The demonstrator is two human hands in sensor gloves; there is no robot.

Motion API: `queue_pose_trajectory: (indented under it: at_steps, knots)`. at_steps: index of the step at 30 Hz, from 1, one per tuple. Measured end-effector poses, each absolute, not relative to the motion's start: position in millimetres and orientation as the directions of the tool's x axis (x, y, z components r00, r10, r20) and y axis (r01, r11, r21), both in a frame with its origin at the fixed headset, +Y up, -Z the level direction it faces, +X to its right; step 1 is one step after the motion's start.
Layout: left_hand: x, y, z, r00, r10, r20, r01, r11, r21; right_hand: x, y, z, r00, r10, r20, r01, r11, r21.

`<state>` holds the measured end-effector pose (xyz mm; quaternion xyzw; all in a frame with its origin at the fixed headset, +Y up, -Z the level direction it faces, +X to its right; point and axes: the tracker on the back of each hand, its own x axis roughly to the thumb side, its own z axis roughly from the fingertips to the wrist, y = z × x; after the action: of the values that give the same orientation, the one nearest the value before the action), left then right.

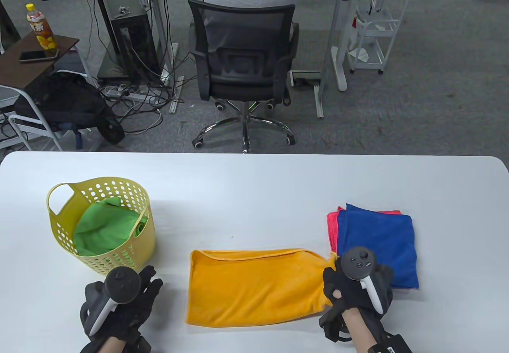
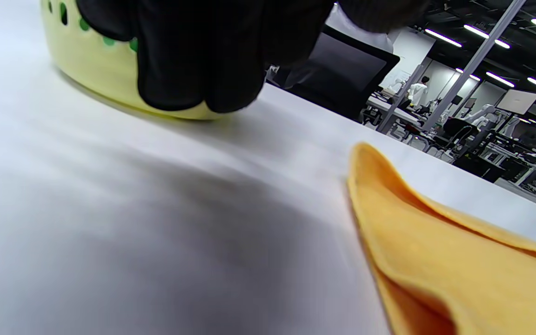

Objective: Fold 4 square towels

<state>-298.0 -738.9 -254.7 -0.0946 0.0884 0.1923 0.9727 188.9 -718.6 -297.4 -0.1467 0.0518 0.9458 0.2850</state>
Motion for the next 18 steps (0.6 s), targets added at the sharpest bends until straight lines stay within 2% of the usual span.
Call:
queue_pose_trajectory:
  at_steps: [3,6,9,11,13,15,18]
  knots:
    - [-296.6,-737.8,-254.3,0.913,0.356,-0.199,-0.387,0.911,-0.147,152.2,-692.9,-300.1,-0.800,0.563,-0.209,-0.580,-0.815,0.022]
    - [-296.2,-738.5,-254.0,0.915,0.352,-0.195,-0.382,0.912,-0.146,89.0,-679.0,-302.5,-0.807,0.587,-0.061,-0.590,-0.803,0.081]
    - [-295.7,-738.7,-253.0,0.915,0.353,-0.195,-0.384,0.911,-0.149,19.0,-693.7,-303.6,-0.788,0.615,0.027,-0.584,-0.761,0.284]
    - [-295.3,-738.6,-252.7,0.915,0.353,-0.194,-0.384,0.911,-0.151,-9.4,-707.3,-303.8,-0.759,0.649,0.049,-0.576,-0.705,0.414]
    - [-295.3,-738.2,-252.4,0.914,0.355,-0.196,-0.385,0.910,-0.151,-21.1,-714.9,-305.0,-0.716,0.697,0.044,-0.597,-0.644,0.479]
    - [-295.5,-738.0,-252.2,0.913,0.358,-0.195,-0.388,0.909,-0.151,-15.2,-714.4,-307.4,-0.675,0.737,0.026,-0.637,-0.601,0.483]
    - [-295.5,-738.6,-252.8,0.912,0.363,-0.190,-0.393,0.906,-0.155,22.3,-708.9,-317.6,-0.677,0.735,-0.037,-0.692,-0.617,0.375]
